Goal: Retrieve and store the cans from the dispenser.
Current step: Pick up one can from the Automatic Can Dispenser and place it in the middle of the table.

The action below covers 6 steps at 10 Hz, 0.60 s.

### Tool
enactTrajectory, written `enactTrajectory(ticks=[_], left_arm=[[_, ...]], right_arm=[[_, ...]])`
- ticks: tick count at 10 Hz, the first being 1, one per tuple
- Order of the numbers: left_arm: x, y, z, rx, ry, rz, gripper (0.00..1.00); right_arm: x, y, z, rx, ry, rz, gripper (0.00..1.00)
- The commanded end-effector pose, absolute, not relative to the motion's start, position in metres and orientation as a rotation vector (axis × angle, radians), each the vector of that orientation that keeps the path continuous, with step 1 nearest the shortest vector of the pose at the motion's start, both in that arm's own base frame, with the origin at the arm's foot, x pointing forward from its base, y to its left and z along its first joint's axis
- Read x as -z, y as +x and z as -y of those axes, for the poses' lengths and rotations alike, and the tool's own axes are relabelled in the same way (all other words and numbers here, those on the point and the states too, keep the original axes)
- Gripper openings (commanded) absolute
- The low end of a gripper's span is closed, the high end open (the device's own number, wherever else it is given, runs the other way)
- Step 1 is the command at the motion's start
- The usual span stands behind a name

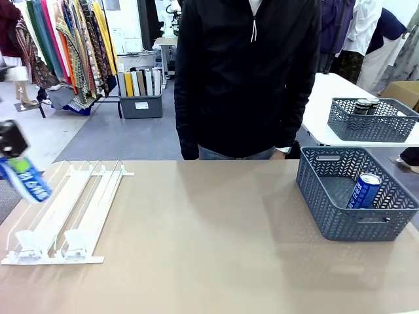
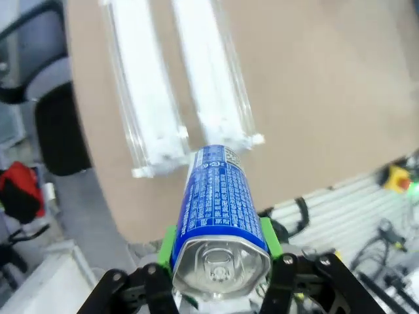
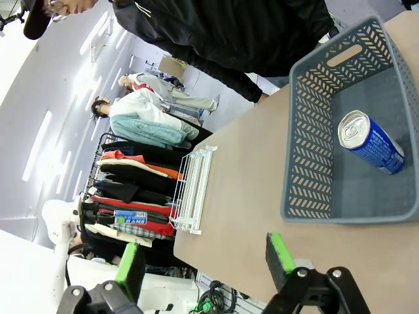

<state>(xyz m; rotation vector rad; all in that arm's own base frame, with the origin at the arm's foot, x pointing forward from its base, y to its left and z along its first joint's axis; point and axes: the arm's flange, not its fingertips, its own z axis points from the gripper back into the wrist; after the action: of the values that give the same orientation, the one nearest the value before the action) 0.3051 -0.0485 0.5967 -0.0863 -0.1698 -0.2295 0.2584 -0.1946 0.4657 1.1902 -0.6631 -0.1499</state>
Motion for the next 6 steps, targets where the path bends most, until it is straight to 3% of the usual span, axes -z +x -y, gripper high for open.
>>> enactTrajectory(ticks=[1,4,6], left_arm=[[-0.634,0.348,0.152,0.376,-0.042,0.125,0.00],[-0.634,0.390,0.326,0.585,0.008,0.168,0.00],[-0.605,0.400,0.428,0.698,0.023,0.193,0.00]], right_arm=[[-0.467,0.258,0.195,0.142,1.200,0.668,1.00],[-0.467,0.258,0.195,0.142,1.200,0.668,1.00],[-0.467,0.258,0.195,0.142,1.200,0.668,1.00]])
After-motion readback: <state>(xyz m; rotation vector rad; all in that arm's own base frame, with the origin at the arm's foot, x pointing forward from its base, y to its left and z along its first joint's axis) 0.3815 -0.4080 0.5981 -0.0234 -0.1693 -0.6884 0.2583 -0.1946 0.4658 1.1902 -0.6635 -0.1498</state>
